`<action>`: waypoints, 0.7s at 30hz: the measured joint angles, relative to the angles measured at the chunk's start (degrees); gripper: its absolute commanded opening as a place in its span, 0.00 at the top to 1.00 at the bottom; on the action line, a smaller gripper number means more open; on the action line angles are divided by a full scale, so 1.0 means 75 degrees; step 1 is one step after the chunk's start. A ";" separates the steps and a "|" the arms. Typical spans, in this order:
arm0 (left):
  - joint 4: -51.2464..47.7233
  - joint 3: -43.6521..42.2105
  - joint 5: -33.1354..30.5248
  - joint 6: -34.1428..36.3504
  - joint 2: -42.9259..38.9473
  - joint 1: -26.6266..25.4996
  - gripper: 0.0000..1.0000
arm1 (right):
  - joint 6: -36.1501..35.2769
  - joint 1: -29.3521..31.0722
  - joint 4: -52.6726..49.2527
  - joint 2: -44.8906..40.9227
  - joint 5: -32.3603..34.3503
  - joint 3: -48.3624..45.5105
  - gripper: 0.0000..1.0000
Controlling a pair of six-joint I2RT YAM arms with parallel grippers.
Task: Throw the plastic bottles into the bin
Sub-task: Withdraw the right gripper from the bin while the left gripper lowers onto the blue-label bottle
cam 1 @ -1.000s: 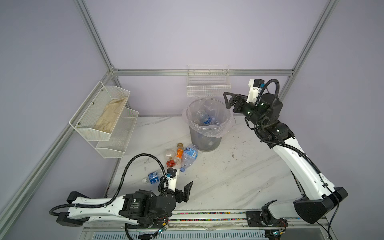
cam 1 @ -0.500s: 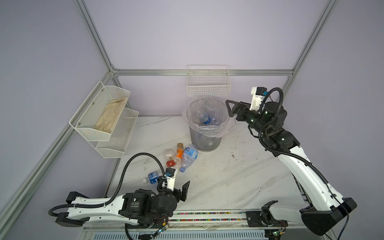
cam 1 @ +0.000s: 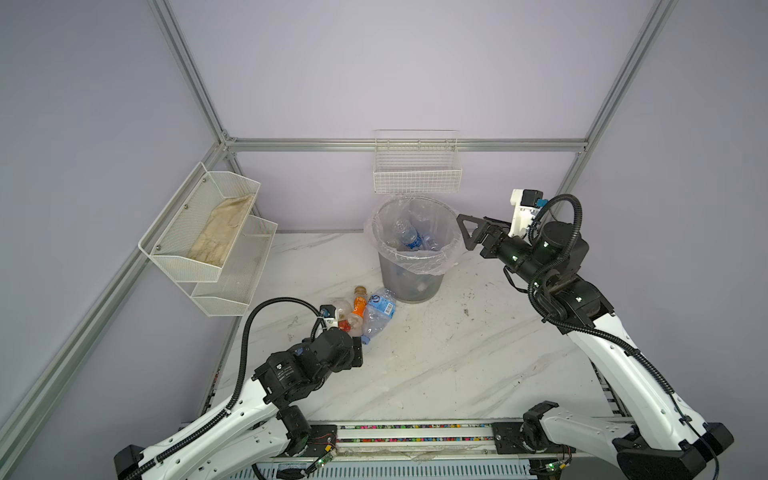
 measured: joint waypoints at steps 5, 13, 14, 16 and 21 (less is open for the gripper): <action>0.0198 -0.0437 0.0382 -0.0009 -0.0804 0.1201 0.00 | 0.0003 0.0000 -0.0061 -0.0431 -0.0003 -0.0291 0.02; 0.0842 -0.0784 0.1323 0.0108 -0.0443 0.3290 0.00 | 0.0087 0.0000 -0.0102 -0.0793 -0.0044 -0.0938 0.02; 0.0924 -0.0810 0.1428 0.0111 -0.0271 0.3518 0.00 | 0.0087 0.0000 -0.0125 -0.0816 -0.0044 -0.0988 0.02; 0.1087 -0.0866 0.1673 0.0108 0.0102 0.4054 0.00 | 0.0085 0.0000 -0.0201 -0.0903 -0.0032 -0.1093 0.02; 0.1521 -0.1125 0.2197 0.0090 0.0478 0.4957 0.00 | 0.0064 0.0000 -0.0332 -0.1177 0.0041 -0.1189 0.02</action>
